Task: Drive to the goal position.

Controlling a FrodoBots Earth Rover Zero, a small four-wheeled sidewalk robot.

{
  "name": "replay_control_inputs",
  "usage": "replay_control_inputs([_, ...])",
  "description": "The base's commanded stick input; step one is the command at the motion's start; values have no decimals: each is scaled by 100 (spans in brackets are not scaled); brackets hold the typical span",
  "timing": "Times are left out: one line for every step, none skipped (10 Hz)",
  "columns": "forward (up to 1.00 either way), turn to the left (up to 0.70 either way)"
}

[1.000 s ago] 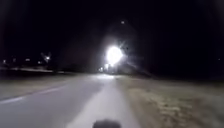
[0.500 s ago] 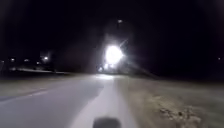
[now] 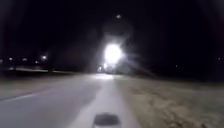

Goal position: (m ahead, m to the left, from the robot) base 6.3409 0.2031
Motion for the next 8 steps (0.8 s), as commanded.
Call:
replay_control_inputs([100, 40])
replay_control_inputs([100, 40])
replay_control_inputs([100, 37])
replay_control_inputs([100, 4])
replay_control_inputs([100, 0])
replay_control_inputs([100, 0])
replay_control_inputs([100, 0])
replay_control_inputs([100, 0])
